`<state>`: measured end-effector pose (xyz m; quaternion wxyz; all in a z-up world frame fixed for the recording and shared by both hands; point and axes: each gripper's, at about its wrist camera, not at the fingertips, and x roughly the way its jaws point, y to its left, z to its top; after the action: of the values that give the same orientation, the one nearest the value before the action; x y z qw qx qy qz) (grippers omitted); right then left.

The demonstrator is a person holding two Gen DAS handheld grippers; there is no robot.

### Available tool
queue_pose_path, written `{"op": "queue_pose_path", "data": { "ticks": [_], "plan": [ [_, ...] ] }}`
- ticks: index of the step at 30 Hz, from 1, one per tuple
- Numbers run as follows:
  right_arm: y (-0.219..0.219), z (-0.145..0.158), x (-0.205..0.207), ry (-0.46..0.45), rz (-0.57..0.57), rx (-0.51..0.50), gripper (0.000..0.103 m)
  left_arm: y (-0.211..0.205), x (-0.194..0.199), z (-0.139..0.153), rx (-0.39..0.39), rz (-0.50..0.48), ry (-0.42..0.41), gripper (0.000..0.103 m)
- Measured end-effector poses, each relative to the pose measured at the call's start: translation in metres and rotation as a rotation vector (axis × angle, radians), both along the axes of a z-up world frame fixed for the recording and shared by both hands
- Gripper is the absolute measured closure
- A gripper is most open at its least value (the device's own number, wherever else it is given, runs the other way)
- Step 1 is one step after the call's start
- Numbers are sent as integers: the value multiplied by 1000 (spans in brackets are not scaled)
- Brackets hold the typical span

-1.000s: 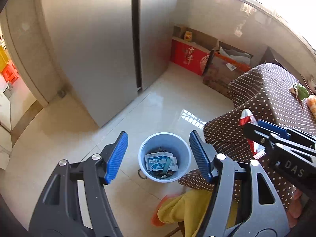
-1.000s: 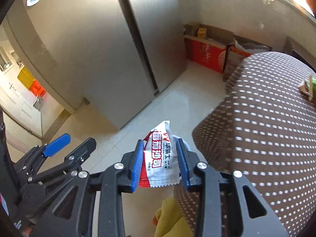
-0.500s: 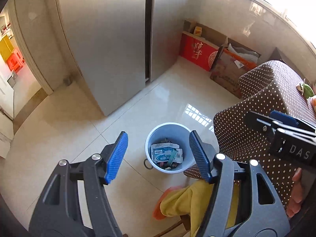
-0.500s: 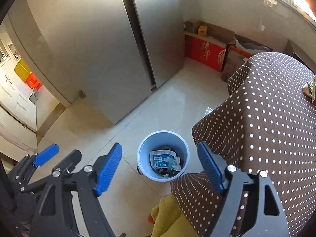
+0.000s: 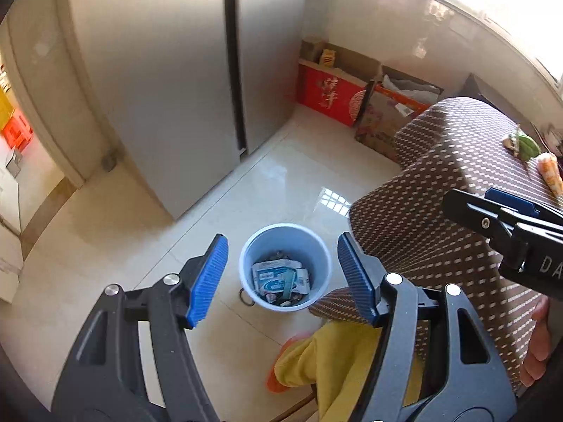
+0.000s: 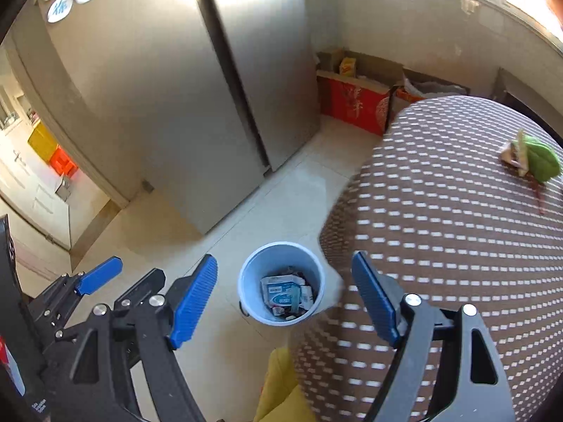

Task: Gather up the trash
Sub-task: 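Grasp the green plush leaf toy with the left gripper while the right gripper grasps the orange-white bread bag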

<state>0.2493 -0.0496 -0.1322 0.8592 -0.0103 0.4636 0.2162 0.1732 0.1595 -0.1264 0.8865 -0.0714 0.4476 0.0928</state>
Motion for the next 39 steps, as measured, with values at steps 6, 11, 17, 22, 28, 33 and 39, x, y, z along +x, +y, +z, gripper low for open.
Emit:
{"op": "queue_pose_path", "data": {
  "ticks": [6, 11, 17, 22, 28, 33, 39],
  "plan": [
    [-63, 9, 8, -10, -106, 15, 22, -47, 22, 17, 6, -79, -26, 36],
    [-120, 9, 14, -12, -193, 25, 21, -94, 40, 27, 24, -158, -52, 25],
    [-194, 5, 23, -1, -304, 13, 20, -159, 73, 34, 22, -273, -54, 17],
    [-251, 7, 31, 0, -391, 11, 20, -219, 99, 36, 50, -413, -49, 14],
    [-318, 13, 49, -25, -496, -1, 18, -288, 141, 35, 62, -569, -62, 14],
    [-360, 20, 68, -36, -532, -36, 15, -333, 180, 30, 77, -695, -60, 13],
    [-367, 22, 103, -50, -489, -175, 13, -355, 233, 17, 95, -687, -37, 13]
  ]
}}
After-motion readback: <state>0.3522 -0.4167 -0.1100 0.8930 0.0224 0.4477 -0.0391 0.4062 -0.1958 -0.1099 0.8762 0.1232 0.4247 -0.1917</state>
